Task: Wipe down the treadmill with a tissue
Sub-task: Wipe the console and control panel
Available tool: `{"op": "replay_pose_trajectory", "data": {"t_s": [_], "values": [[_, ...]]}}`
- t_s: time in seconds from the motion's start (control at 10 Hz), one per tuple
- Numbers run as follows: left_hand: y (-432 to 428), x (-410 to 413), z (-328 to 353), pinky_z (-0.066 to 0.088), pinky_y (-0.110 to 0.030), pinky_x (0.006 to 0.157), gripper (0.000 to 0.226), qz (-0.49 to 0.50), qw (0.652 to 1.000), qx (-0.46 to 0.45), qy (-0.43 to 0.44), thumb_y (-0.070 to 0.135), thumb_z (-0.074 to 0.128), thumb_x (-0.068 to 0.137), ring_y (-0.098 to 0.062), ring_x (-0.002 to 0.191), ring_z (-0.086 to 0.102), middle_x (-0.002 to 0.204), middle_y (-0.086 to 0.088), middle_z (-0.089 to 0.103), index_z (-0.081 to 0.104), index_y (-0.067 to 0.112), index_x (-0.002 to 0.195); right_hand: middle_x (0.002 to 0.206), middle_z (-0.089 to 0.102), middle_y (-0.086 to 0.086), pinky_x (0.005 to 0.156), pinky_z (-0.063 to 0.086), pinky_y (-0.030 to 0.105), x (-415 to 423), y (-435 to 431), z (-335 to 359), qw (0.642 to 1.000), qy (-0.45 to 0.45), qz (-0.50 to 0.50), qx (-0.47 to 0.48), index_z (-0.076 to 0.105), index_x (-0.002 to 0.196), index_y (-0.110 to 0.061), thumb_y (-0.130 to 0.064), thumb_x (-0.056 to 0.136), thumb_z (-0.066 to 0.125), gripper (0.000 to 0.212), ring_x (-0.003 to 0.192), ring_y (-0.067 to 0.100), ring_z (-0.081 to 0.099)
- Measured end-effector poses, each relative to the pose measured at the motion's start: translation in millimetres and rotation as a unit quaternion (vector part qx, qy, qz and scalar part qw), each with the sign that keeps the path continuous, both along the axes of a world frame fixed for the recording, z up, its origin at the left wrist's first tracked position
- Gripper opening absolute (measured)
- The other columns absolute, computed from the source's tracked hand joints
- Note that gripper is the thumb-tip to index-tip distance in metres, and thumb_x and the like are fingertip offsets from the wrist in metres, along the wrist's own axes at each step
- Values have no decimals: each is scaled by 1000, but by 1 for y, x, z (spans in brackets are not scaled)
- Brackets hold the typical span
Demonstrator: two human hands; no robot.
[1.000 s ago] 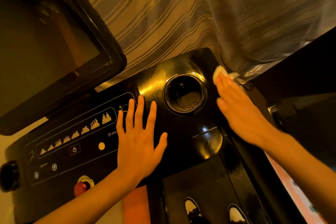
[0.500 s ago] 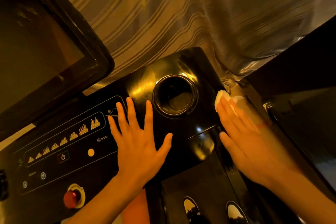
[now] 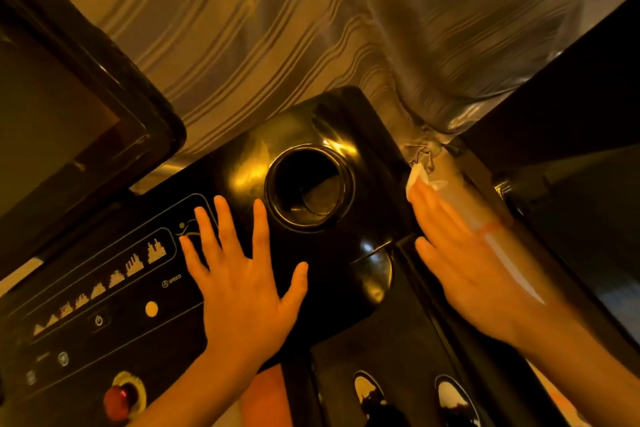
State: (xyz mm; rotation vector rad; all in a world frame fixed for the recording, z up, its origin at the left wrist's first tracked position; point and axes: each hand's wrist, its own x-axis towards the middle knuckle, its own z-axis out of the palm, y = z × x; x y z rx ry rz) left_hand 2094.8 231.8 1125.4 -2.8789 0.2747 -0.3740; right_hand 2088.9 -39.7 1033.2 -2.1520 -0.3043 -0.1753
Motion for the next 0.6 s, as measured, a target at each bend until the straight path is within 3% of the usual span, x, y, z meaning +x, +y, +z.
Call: {"op": "replay_pose_trajectory", "data": {"t_s": [0.1,0.3,0.4,0.5,0.6], "values": [[-2,1,1,5,-70,122,88,4,1000,4,-1,66,35,94,-46,157,-2,170,-26,4,20,17,165,172,6,-7,130,7,32,26,1,4,998,-3,20,56,9,163,-24,-56,110,13,62,159,8,1],[-1,1,1,4,-68,123,87,6,1000,8,4,68,32,95,-45,158,-3,171,-25,3,20,17,165,173,-6,-2,121,1,8,120,-1,37,983,106,72,130,-4,162,-15,-24,115,24,56,149,-4,-5],[0,1,1,5,-69,122,87,3,1000,7,2,68,32,95,-46,157,-2,170,-25,4,21,16,165,171,2,3,124,1,13,67,-2,18,996,36,57,65,2,159,-14,-28,110,24,55,156,6,-3],[0,1,0,6,-70,122,88,0,1000,2,-1,66,34,94,-47,157,-1,170,-26,6,21,16,164,173,12,1,129,8,27,-1,-1,-10,999,-32,7,9,17,164,-14,-45,113,15,59,160,11,6],[-1,2,0,7,-70,122,88,0,1000,5,1,66,34,94,-47,157,-1,170,-26,5,21,16,164,173,-1,-2,129,4,28,15,-2,-2,1000,-20,20,-12,3,163,-24,-53,108,11,63,160,9,-2]]}}
